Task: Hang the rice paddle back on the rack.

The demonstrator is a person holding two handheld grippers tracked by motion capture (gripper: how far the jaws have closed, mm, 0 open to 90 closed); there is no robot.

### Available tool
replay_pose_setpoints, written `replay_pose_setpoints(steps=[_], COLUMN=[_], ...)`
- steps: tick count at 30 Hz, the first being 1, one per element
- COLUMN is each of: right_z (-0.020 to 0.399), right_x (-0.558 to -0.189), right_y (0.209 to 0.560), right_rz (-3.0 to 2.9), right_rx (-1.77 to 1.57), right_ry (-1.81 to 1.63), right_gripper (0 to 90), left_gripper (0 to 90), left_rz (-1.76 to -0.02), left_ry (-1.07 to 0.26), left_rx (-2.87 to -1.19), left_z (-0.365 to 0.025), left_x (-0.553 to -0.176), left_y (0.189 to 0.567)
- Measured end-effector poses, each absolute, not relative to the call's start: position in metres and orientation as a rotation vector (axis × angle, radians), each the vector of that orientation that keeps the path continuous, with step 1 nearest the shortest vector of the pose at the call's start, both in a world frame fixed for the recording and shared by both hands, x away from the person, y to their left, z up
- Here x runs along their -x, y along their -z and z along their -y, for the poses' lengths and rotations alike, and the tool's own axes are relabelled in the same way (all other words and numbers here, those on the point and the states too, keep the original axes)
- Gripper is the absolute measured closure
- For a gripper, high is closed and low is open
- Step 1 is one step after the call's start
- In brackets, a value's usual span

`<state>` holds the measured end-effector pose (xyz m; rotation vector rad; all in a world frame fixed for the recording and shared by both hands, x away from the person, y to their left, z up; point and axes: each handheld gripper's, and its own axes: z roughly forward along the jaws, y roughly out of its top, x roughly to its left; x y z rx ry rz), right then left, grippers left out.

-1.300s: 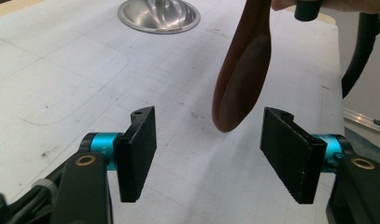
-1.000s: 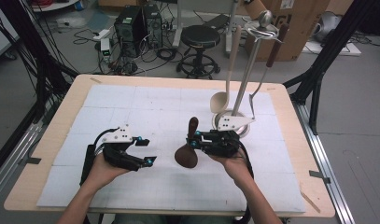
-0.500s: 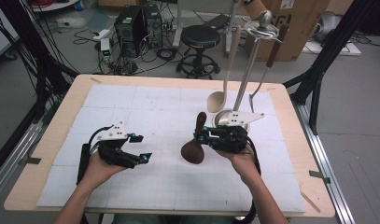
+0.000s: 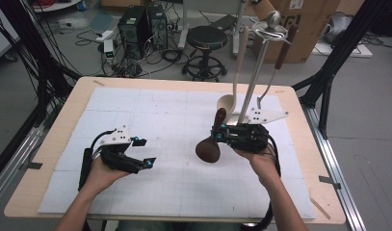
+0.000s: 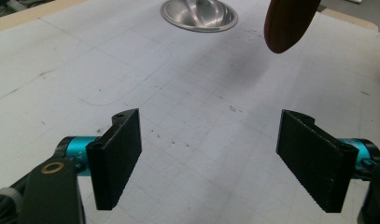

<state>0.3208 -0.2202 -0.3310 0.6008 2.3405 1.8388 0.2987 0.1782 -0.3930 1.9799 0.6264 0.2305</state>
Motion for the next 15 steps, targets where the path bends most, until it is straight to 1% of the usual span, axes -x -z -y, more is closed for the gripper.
replay_pose_setpoints(steps=[15], right_z=[0.237], right_x=[-0.321], right_y=[0.321], right_rz=[-2.29], right_rx=[-0.623], right_ry=[-1.848], right_gripper=[78.0], left_gripper=[20.5], left_rz=[-0.636], left_ry=[-0.234], left_rx=[-1.987], left_z=[-0.178], left_x=[-0.298], left_y=[0.393])
